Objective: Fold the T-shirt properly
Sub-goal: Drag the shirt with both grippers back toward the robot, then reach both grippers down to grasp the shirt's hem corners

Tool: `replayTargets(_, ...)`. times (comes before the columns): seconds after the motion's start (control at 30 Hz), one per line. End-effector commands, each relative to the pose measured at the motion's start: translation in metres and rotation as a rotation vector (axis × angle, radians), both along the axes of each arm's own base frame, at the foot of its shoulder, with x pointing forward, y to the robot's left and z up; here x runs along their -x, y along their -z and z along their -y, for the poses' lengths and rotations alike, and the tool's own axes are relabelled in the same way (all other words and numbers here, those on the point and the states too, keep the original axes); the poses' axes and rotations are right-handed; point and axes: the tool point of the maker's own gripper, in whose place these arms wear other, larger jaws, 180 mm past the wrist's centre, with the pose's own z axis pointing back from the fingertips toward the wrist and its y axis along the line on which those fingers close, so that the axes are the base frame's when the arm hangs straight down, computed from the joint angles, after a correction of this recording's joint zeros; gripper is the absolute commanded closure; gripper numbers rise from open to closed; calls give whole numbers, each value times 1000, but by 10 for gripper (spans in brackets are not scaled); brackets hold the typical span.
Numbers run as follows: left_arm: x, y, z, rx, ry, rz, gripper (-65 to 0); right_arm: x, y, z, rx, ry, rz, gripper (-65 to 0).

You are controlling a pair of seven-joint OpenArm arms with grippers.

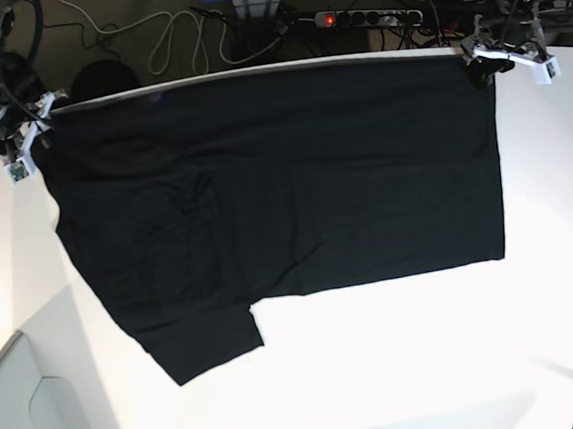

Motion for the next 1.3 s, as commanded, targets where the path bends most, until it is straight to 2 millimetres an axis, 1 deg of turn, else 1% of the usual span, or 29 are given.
replayTargets(0.0, -6, -10, -3, -20, 10, 38, -360, -5, -9, 5, 20, -6, 30, -356)
replayTargets(0.07, -5, -11, -5, -23, 6, 40, -348, -7, -12, 5, 23, -10, 36, -402)
replayTargets(0.1, -5, -16, -9, -35, -4, 51, -339, -8, -15, 4, 27, -14, 45, -406)
replayTargets(0.17, -7, -30, -17, -54, -30, 89, -331, -13, -26, 6, 45, -12, 79, -404)
replayTargets(0.3, -15, -66, -29, -87, -58, 196, -331, -20, -55, 17, 79, 49, 177, -404)
replayTargets(0.37, -28, -82, -30, -110, -56, 253, -332, -34, -66, 15, 83, 45, 225, -404)
replayTargets(0.47, -52, -101, -40, -155, -65, 323, -332, -57, -79, 15, 76, 49, 291, -404)
replayTargets(0.53, -71, -113, -47, -203, -61, 354, -332, -80, -80, 6, 44, 29, 321, -407)
replayTargets(0.63, -102, -115, -56, -224, -71, 381, -332, -116, -76, 0, 1, -3, 334, -409)
replayTargets(0.73, -139, -111, -62, -235, -49, 374, -332, -154, -67, -6, -65, -10, 332, -409)
replayTargets(0.83, -177, -92, -67, -216, -13, 326, -332, -195, -60, -6, -147, 21, 324, -410)
replayTargets(0.9, -200, -85, -71, -202, -10, 337, -332, -218, -55, -8, -201, 37, 308, -410)
replayTargets(0.93, -213, -79, -72, -198, -3, 339, -332, -232, -53, -11, -234, 44, 308, -410)
replayTargets(1.0, -233, -68, -72, -195, 10, 350, -332, -254, -49, -19, -295, 42, 319, -410)
replayTargets(1.07, -256, -56, -64, -179, 38, 360, -332, -273, -45, -30, -344, 30, 339, -410)
replayTargets(1.13, -274, -46, -56, -164, 62, 368, -332, -285, -40, -38, -345, 5, 347, -410)
replayTargets(1.2, -285, -30, -51, -142, 69, 363, -332, -287, -32, -43, -322, -16, 345, -410)
replayTargets(1.27, -302, -22, -42, -122, 74, 382, -332, -289, -31, -43, -302, -26, 359, -410)
